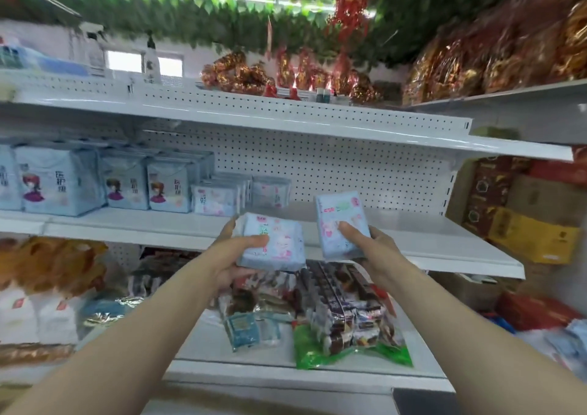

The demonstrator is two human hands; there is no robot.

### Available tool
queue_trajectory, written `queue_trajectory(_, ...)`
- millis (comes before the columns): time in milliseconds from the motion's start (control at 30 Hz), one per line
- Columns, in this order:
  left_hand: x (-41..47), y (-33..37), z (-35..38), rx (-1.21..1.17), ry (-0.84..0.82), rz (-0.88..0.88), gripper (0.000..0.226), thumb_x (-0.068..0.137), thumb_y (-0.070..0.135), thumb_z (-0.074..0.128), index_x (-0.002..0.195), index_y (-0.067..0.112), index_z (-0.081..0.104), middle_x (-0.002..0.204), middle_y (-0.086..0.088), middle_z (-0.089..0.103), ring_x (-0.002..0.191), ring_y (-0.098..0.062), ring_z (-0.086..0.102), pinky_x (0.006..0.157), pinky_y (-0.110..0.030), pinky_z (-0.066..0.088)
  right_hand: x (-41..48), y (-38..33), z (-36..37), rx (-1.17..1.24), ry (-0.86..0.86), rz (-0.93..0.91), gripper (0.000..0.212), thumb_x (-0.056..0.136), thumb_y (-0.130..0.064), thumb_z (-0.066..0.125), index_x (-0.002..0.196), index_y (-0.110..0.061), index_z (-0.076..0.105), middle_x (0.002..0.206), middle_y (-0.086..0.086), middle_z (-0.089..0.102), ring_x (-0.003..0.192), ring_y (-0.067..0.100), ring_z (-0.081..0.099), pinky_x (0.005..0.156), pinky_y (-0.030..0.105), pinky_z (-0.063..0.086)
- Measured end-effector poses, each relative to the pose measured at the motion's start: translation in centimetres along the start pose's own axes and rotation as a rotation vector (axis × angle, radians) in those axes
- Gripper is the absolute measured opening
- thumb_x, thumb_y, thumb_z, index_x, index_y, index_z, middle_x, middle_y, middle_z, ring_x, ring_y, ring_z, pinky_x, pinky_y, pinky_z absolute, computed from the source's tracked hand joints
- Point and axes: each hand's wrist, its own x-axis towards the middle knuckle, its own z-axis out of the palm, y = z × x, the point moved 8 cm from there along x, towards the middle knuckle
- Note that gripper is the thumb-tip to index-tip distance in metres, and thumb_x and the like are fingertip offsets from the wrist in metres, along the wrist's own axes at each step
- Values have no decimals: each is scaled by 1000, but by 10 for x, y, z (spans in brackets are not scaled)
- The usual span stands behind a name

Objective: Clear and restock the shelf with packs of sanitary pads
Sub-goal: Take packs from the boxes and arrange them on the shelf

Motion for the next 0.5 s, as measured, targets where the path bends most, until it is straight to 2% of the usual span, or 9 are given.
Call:
queue_trajectory(67, 16, 10, 2, 50, -21, 10, 67, 80, 5, 80, 135, 30, 51, 116, -5, 72, 97, -28, 73, 81, -49, 60, 24, -11, 0, -3, -26, -9, 63, 74, -37, 86, 125, -9, 63, 112, 6, 75, 101, 26, 73, 93, 41, 58)
queue_trajectory(167, 40, 26, 8, 145, -32, 46, 57, 79, 9, 82, 125, 26, 53, 115, -4, 72, 100, -27, 71, 83, -51, 60, 61, -25, -3, -27, -59, -18, 51, 81, -29, 82, 122, -5, 64, 111, 8, 76, 103, 26, 73, 82, 33, 59)
queue_trajectory(233, 57, 36, 13, 251, -26, 64, 50, 78, 16, 84, 115, 29, 54, 109, 0, 72, 98, -21, 69, 81, -44, 57, 83, -30, -3, -65, -94, -30, 50, 81, -27, 82, 121, -3, 65, 109, 8, 76, 101, 25, 73, 80, 31, 59)
queue_trajectory(300, 78, 45, 15, 372, -9, 85, 53, 74, 22, 88, 113, 30, 53, 112, 1, 69, 102, -19, 64, 87, -43, 52, 102, -31, -4, -122, -120, -33, 49, 81, -26, 82, 120, -3, 66, 108, 8, 77, 99, 24, 74, 81, 32, 60)
queue_trajectory(367, 99, 52, 18, 508, -7, 110, 60, 71, 24, 90, 118, 19, 53, 117, -3, 67, 108, -22, 63, 97, -46, 51, 119, -33, -5, -167, -123, -40, 46, 81, -24, 83, 117, -3, 65, 107, 8, 77, 96, 23, 74, 77, 31, 60)
queue_trajectory(433, 118, 57, 19, 623, -16, 124, 59, 70, 23, 91, 115, 12, 54, 116, -7, 66, 108, -24, 63, 96, -44, 53, 133, -33, -5, -180, -127, -40, 47, 80, -22, 83, 118, -2, 64, 107, 9, 76, 95, 23, 75, 71, 28, 60)
queue_trajectory(500, 135, 59, 22, 731, -47, 118, 53, 70, 23, 91, 106, 11, 54, 113, -8, 66, 104, -23, 63, 93, -42, 52, 143, -33, -3, -189, -136, -32, 52, 78, -21, 85, 121, -3, 62, 109, 10, 76, 96, 23, 74, 74, 30, 60)
